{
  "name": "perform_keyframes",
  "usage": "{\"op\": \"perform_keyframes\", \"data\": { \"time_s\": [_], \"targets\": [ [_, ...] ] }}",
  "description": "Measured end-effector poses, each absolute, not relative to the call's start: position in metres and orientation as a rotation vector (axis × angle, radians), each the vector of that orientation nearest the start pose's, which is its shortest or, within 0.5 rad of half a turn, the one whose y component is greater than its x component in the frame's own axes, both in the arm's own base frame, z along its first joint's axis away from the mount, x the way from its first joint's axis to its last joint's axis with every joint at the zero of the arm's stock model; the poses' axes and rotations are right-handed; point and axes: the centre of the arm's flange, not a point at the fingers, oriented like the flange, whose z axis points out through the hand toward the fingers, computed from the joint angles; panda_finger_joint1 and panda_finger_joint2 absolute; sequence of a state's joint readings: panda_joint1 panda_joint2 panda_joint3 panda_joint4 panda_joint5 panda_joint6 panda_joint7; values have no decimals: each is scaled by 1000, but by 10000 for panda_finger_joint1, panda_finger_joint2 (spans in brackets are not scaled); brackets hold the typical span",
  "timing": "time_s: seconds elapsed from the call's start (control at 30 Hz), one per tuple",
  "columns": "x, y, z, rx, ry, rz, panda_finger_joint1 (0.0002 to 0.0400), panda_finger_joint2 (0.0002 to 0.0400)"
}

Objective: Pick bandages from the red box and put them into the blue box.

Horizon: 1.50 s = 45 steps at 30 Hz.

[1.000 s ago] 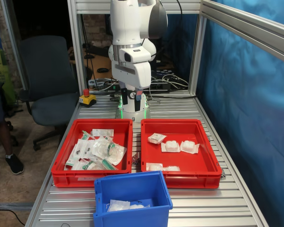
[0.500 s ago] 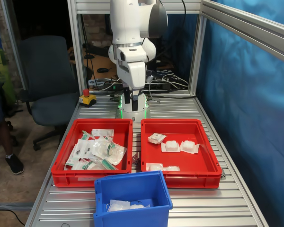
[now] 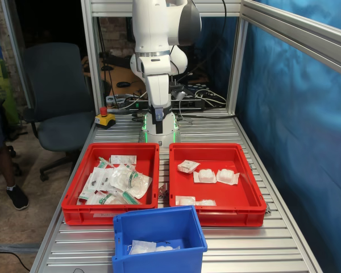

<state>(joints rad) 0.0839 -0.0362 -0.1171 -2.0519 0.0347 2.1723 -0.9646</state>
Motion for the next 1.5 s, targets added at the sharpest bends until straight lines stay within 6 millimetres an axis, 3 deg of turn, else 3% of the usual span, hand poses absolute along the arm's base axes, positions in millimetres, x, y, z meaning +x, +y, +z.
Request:
{"op": "perform_keyframes", "data": {
  "time_s": [1.5],
  "targets": [
    [557, -18, 469, -2886, -1317, -246, 400, 400]
  ]
}}
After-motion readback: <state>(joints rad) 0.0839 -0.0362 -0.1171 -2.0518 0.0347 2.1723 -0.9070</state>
